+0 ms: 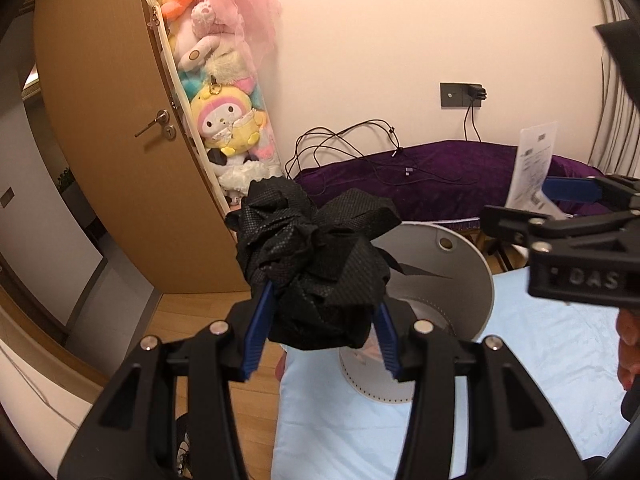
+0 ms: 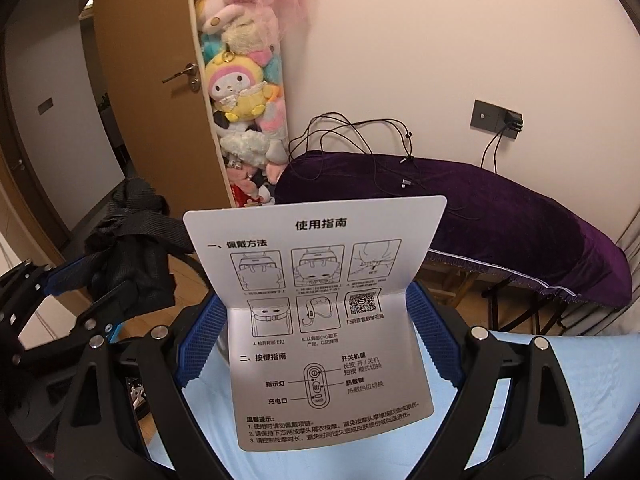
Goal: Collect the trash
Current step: 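Carry the black bundle and white leaflet in both grippers over the grey bin, then open both grippers above the grey bin to drop the bundle and leaflet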
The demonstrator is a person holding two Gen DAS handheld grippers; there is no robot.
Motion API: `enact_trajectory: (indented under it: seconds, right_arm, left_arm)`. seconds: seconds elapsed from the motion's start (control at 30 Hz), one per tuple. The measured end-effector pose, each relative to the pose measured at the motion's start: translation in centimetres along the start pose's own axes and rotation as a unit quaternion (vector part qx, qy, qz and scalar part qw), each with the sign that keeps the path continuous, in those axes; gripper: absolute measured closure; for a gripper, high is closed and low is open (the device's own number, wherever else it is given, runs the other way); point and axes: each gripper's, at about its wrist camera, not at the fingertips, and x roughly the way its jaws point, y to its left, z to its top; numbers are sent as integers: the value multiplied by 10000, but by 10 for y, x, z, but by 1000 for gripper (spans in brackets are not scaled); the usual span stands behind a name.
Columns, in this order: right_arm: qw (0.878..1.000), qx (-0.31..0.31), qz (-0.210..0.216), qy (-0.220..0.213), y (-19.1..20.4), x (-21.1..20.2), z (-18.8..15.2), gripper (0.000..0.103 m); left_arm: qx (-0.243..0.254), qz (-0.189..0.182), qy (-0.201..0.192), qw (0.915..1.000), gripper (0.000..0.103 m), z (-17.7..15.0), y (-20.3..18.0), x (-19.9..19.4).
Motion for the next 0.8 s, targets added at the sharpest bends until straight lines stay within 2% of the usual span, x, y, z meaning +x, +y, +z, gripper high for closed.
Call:
enact_trajectory:
  seconds: [0.03, 0.1, 0.17, 0.23, 0.5, 0.57, 0.7, 0.8]
  right_arm:
    - [10000, 15, 24, 61, -2, 4, 5, 16]
    - [10000, -2, -5, 95, -6, 12, 16, 11]
    - [9998, 34, -97, 140, -10, 17, 24, 11]
    - [9998, 98, -14, 156, -17, 16, 24, 11]
    - [9990, 454, 23, -9, -60, 1, -13, 11]
    - [9984, 559, -43, -41, -70, -1, -24, 11]
    - [9971, 761, 31, -66, -85, -5, -36, 11]
    - [9974, 695, 133, -117, -86, -10, -41, 11]
  left_arm:
    - [-2, -34, -30, 10000, 50, 5, 1, -1]
    - [-34, -58, -34, 10000, 32, 14, 1, 2]
    - [-25, 19, -145, 9999, 26, 23, 0, 4]
    - [-16, 148, -221, 9996, 26, 29, -3, 8]
    - [80, -166, -339, 9993, 26, 25, -25, 9]
    - [135, -59, -386, 9991, 26, 24, -31, 11]
    - [75, -212, -279, 9994, 26, 17, -34, 15]
    - [158, -119, -340, 9992, 26, 7, -37, 11]
